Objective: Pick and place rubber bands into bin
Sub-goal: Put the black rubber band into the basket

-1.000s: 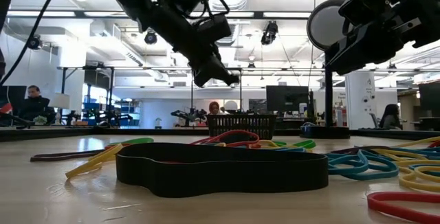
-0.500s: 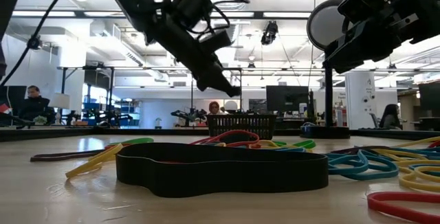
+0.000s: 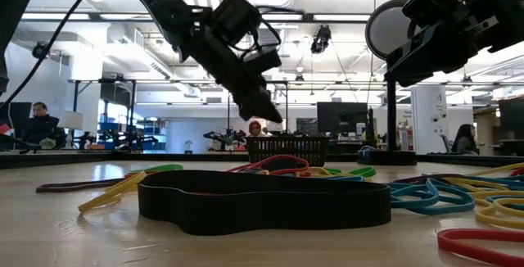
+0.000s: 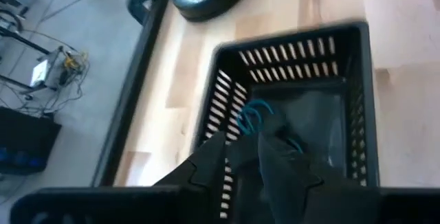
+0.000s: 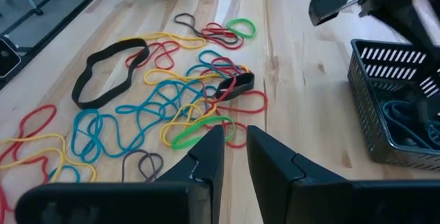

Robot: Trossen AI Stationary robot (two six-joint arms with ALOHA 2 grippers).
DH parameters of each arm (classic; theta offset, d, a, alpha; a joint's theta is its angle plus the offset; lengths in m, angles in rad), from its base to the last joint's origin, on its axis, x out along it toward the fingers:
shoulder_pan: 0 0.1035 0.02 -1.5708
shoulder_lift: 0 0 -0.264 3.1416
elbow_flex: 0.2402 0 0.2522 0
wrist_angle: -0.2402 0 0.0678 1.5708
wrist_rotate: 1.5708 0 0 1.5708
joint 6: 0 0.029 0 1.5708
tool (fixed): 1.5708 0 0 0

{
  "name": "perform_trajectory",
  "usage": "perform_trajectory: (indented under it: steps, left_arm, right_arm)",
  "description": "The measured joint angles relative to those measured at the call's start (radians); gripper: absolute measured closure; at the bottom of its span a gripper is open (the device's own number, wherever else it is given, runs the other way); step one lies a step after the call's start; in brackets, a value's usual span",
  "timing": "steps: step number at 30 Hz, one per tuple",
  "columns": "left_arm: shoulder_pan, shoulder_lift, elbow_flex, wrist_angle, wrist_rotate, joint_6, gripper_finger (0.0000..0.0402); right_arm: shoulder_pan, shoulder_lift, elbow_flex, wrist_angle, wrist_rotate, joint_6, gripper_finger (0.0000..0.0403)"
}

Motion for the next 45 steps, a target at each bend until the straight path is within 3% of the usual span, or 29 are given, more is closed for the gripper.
perform_trajectory:
  steps: [5,9,17,22,29,37,45]
  left_arm:
    - [-0.015,-0.021,0.000,-0.027,-0.009,-0.002,0.0326]
    - [-0.064,-0.077,-0.001,-0.173,-0.006,-0.006,0.0326]
    - [-0.215,-0.203,-0.016,-0.470,0.054,-0.211,0.0326]
    - [-0.307,-0.264,-0.067,-0.549,0.062,-0.317,0.0326]
    - [-0.359,-0.299,-0.121,-0.483,0.058,-0.368,0.0326]
    - [-0.358,-0.290,-0.126,-0.466,0.055,-0.368,0.0326]
    - [-0.358,-0.292,-0.127,-0.458,0.055,-0.368,0.0326]
  right_arm:
    - [0.000,0.000,0.000,0.003,-0.001,-0.005,0.0346]
    - [0.005,0.007,0.000,0.011,-0.002,-0.007,0.0346]
    - [0.077,0.087,0.000,-0.004,-0.013,-0.044,0.0346]
    - [0.143,0.133,0.000,-0.086,-0.013,0.006,0.0346]
    - [0.257,0.152,0.000,-0.218,-0.011,0.178,0.0346]
    - [0.363,0.159,0.086,-0.385,0.047,0.240,0.0346]
    - [0.404,0.240,0.094,-0.390,0.053,0.253,0.0346]
